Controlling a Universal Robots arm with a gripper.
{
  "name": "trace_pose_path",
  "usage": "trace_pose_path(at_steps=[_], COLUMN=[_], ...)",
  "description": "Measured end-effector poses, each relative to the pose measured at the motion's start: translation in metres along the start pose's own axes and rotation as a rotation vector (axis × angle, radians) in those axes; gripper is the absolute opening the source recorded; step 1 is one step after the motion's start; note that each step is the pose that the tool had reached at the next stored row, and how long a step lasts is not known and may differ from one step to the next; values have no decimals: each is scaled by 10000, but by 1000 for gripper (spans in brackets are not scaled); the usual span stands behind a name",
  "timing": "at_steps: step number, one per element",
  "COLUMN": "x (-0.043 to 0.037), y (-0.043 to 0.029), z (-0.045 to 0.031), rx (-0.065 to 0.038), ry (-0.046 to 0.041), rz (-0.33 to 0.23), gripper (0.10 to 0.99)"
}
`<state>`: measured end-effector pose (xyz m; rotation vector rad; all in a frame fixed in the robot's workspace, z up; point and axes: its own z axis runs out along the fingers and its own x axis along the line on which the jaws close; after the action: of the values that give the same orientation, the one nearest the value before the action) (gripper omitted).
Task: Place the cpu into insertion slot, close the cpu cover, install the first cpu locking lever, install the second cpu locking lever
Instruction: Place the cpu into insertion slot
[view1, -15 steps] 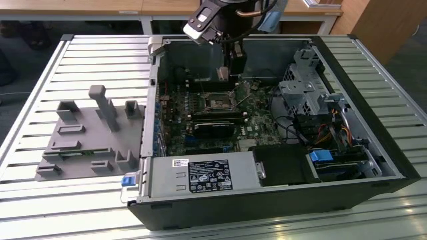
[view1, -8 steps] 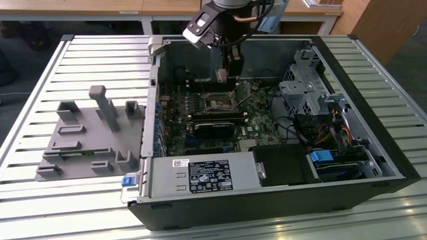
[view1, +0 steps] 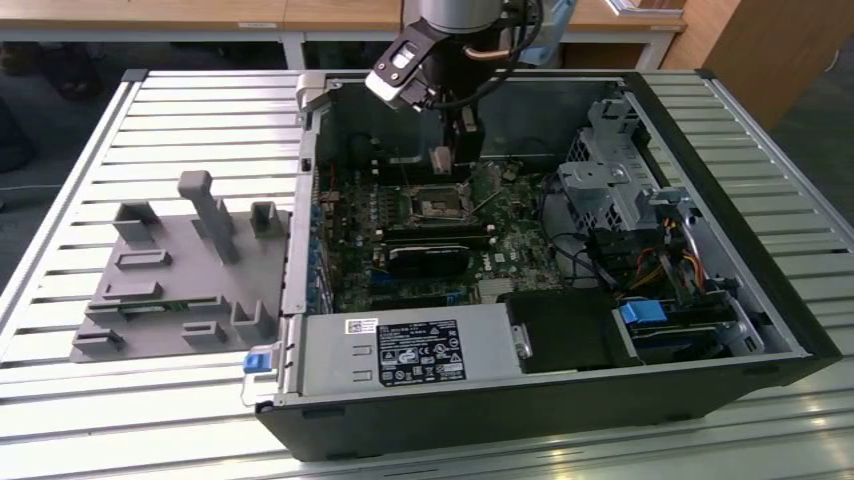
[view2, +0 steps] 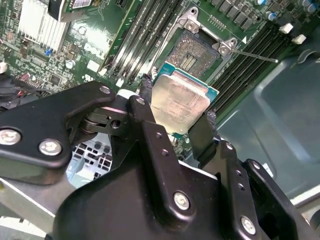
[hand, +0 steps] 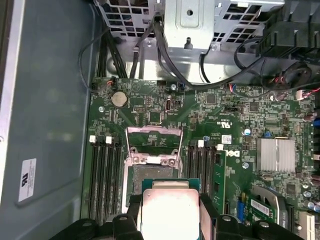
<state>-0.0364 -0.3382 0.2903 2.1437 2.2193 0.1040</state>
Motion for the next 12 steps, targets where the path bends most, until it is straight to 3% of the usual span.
trace_pose_path(at_steps=[12], x=[1], y=[-20], z=[218], rx=[12], ry=[5], rz=[-100], gripper=[541])
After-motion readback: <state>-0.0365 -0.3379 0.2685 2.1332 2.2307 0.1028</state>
